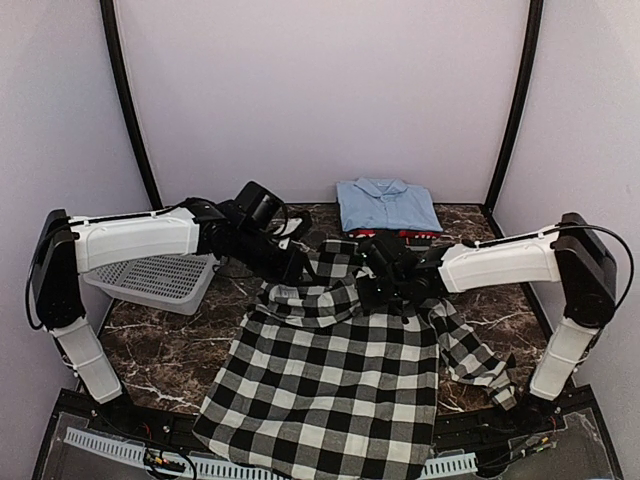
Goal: Fold and stack the long sleeve shirts
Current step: Pass from the left arm to the right, then pick up the flattened shirt from the center of the board.
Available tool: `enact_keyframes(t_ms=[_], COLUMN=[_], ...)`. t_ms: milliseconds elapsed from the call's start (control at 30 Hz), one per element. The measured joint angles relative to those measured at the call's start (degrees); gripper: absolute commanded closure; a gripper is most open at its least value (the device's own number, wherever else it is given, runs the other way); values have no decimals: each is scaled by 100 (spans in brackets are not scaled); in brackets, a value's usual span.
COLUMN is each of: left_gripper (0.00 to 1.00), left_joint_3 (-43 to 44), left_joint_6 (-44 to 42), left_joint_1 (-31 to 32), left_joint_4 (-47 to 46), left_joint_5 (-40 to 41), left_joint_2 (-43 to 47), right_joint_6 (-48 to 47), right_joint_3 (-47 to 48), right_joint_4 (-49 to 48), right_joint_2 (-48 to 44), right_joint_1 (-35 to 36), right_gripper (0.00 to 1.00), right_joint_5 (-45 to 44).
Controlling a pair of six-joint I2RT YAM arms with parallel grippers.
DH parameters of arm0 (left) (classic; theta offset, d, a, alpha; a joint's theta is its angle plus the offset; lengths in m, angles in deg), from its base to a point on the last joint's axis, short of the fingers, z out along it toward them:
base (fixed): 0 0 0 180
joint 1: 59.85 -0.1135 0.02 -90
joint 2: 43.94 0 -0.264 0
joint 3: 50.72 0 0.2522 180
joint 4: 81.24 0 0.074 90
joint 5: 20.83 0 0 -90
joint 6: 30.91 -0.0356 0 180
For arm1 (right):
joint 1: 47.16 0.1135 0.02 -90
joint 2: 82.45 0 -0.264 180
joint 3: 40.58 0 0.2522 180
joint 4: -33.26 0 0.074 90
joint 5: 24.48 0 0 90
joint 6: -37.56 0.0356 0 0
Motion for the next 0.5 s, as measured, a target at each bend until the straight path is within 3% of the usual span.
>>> enact_keyframes(t_ms=[233, 500], left_gripper=[61, 65], left_joint_3=[-94, -857], left_joint_6=[485, 898], left_joint_1=[-404, -632], left_joint_4=[494, 634], left_joint_5=[1047, 1403], left_joint_2=[699, 675], right_joint_6=[98, 79], right_joint_3=[863, 1884], right_joint_4=[-7, 9], right_joint_2=[1287, 2247], right_joint_1=[-1003, -1196], right_gripper=[100, 100], right_joint_5=[535, 876])
